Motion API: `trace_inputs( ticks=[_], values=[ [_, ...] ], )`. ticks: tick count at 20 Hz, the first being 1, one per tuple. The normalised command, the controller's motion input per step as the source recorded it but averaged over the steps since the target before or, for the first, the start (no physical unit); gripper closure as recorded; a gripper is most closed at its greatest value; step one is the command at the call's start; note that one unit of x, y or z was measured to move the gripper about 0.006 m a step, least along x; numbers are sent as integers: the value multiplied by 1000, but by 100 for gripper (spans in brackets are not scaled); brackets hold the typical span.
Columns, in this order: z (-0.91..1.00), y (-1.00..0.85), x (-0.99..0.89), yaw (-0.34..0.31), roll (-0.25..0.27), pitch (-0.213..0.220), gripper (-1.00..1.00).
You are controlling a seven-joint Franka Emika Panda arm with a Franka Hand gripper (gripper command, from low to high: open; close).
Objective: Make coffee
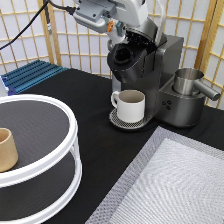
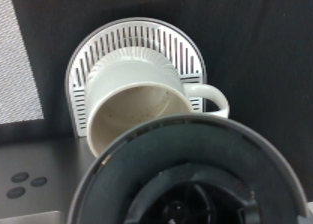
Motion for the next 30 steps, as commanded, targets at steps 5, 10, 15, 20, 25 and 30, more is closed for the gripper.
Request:
trace_inputs(
  ticks=[5,10,15,20,25,30],
  values=[
    [9,4,509,-48,36,101,100],
    [-2,54,365,-42,18,85,100],
    [2,205,354,-27,4,90,100],
    [15,170,314,-20,7,79,100],
    [15,91,227,-20,11,68,100],
    [147,240,246,-29,0,65,100]
  ],
)
